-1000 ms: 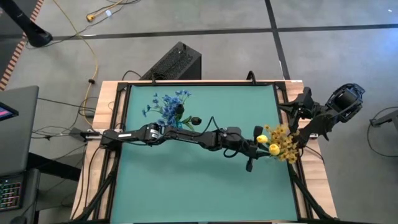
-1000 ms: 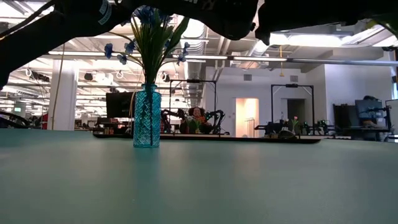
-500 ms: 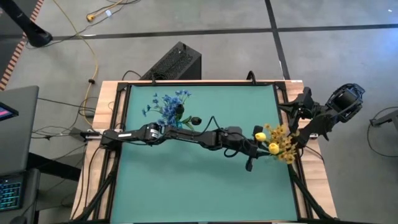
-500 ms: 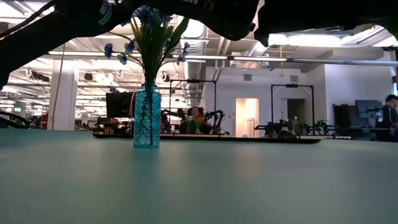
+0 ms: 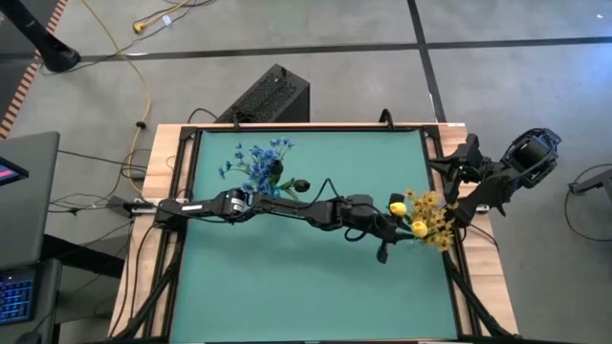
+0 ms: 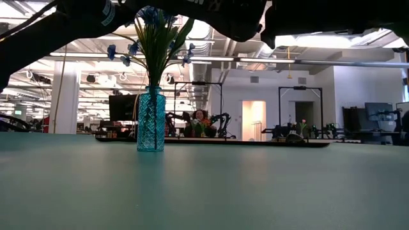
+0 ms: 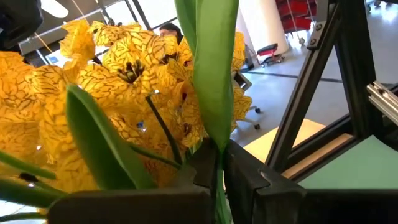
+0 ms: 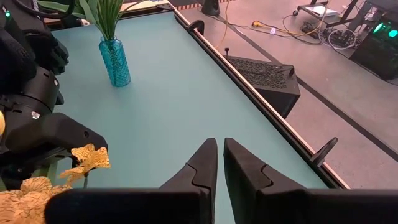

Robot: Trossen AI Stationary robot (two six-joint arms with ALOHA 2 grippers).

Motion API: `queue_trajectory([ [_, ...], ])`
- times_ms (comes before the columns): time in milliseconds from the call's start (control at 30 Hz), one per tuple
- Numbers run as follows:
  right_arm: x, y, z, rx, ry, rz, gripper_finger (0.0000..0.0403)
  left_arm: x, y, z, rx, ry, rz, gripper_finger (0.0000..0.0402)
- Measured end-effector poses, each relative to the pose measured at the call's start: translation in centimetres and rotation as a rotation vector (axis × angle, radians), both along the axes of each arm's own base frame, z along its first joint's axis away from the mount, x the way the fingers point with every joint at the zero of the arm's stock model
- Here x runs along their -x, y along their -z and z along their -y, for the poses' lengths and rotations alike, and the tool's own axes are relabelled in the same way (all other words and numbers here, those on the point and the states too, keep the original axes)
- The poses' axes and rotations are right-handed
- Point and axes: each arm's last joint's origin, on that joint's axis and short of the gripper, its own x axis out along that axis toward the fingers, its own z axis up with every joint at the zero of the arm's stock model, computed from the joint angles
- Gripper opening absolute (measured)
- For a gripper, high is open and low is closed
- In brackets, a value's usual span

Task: Sort flowers into vase by color
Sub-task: Put the yellow flower into the transparent vase, then return to Home Position

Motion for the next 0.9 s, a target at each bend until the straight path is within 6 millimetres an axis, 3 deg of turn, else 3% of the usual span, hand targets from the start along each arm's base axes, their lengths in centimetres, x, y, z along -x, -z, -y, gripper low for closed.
queue_trajectory([
  [533, 0.0, 0.1, 0.0, -0.013, -0.016, -0.017, 0.0056, 0.0, 0.6, -0.1, -0.019, -0.024, -0.053, 0.0133],
  [800, 0.0, 0.1, 0.0, -0.010, -0.018, -0.018, 0.0056, 0.1, 1.0, 0.1, -0.038, -0.025, -0.142, 0.0148],
  [900, 0.0, 0.1, 0.0, -0.011, -0.018, -0.018, 0.0056, 0.5, 0.3, 0.3, -0.051, -0.099, -0.196, 0.0147],
])
